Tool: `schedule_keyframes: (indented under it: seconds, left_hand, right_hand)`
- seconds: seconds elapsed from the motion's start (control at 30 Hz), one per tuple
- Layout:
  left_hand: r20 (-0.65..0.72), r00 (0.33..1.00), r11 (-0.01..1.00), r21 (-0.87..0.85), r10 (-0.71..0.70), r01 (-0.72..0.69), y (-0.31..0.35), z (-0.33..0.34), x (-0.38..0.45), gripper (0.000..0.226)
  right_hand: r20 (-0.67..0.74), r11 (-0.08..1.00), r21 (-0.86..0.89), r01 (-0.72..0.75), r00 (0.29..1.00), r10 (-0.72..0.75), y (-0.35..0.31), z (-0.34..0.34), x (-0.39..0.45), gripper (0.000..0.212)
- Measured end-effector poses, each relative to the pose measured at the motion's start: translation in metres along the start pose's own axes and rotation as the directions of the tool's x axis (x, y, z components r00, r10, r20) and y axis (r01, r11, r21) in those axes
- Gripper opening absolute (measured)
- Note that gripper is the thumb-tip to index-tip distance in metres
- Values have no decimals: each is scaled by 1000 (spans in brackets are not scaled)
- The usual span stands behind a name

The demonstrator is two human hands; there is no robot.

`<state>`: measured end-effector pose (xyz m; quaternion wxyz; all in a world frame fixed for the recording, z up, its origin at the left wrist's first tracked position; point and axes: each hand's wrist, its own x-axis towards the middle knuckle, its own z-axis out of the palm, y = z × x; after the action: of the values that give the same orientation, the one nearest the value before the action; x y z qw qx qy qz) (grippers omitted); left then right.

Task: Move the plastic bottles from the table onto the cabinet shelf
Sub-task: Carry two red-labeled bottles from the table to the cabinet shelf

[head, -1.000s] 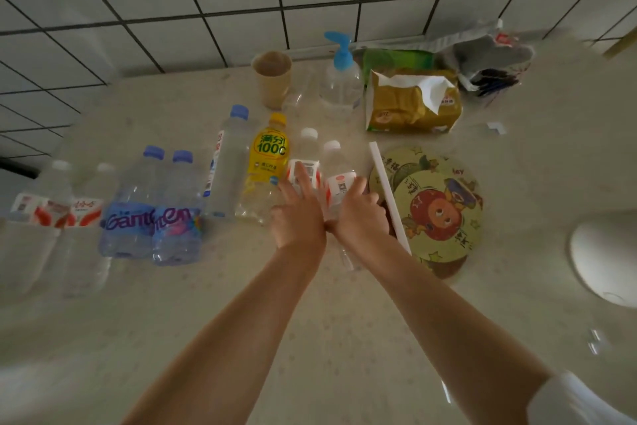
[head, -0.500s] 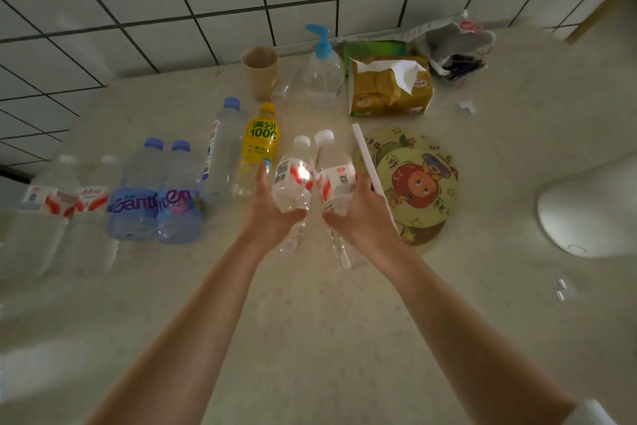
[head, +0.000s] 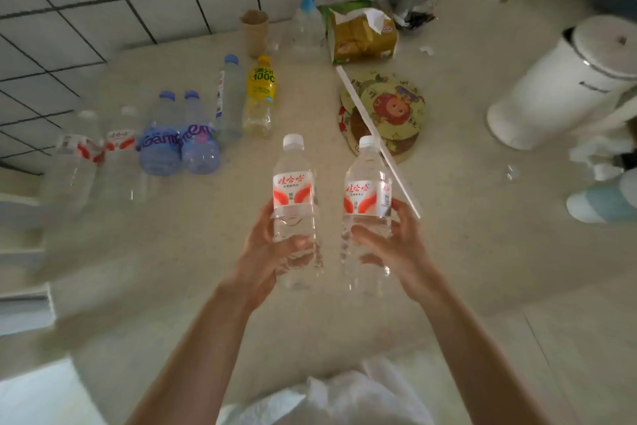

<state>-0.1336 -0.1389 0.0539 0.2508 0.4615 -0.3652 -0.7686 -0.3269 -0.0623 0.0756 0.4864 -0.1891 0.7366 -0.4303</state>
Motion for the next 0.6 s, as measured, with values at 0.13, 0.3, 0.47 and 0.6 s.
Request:
schedule_keyframes:
  seconds: [0.13, 0.3, 0.47, 0.6]
  left_hand:
    - [98, 994, 998, 31, -57, 54, -17, -4, -46, 86]
    - [102, 992, 974, 221, -77, 53, -34, 4, -77, 76]
    - [155, 973, 913, 397, -170, 96, -53, 22, -91, 82]
    - [247, 951, 877, 478, -188, 49, -64, 47, -109, 84]
  right_hand:
    - [-15, 973, 226, -41, 999, 46, 38, 2, -63, 56]
    - [-22, 901, 430, -61, 997, 78, 65, -7, -116, 45]
    - [-64, 839, 540, -58, 992, 110, 89, -26, -160, 51]
    - [-171, 831, 556, -23, 975, 142, 109, -41, -195, 71]
